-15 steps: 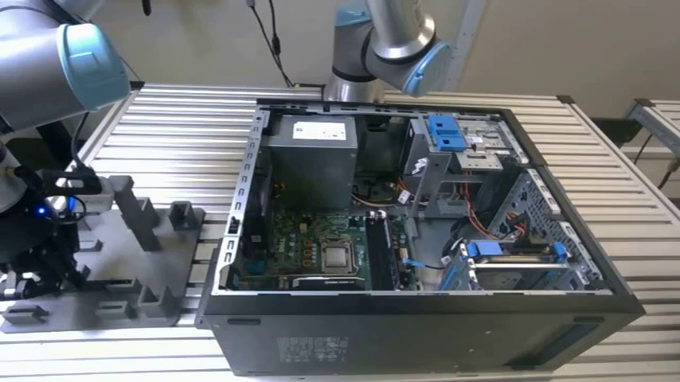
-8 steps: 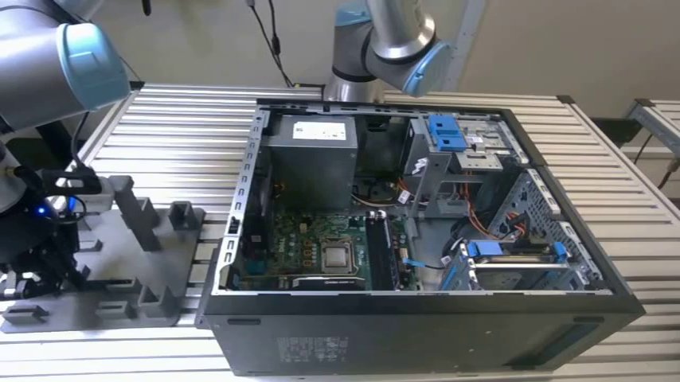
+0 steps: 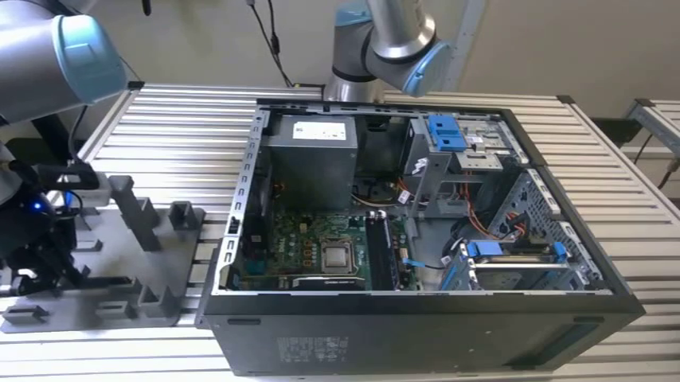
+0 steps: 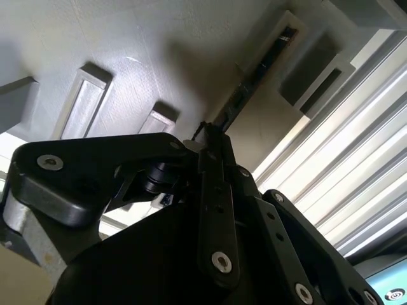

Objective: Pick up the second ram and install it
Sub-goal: 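Pick up the second ram and move it above second insertion slot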

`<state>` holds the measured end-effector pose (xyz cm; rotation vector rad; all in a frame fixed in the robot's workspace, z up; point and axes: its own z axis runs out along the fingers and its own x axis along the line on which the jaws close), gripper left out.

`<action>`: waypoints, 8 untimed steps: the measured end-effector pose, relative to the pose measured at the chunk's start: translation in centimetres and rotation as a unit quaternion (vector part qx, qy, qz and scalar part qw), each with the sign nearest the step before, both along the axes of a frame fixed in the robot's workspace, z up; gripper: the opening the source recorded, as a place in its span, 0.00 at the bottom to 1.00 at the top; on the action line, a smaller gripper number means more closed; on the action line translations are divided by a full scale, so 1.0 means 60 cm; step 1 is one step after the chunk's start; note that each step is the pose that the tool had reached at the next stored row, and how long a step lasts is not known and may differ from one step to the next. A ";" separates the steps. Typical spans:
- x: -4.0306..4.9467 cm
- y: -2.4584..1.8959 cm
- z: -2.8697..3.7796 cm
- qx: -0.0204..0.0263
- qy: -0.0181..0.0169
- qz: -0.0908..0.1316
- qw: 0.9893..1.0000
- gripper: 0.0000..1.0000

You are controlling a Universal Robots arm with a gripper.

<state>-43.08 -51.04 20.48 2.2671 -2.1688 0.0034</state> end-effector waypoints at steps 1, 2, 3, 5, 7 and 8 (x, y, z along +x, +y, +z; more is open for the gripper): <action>0.000 0.0000 0.001 0.000 0.000 0.000 1.000 0.14; 0.000 0.0000 0.002 0.000 0.000 0.000 1.000 0.14; 0.000 0.0000 0.003 0.000 0.000 0.000 1.000 0.14; 0.000 0.0000 0.006 0.000 0.000 0.000 1.000 0.14; 0.000 0.0000 0.008 0.000 0.000 0.000 1.000 0.14; 0.000 0.0000 0.009 0.000 0.000 0.000 1.000 0.14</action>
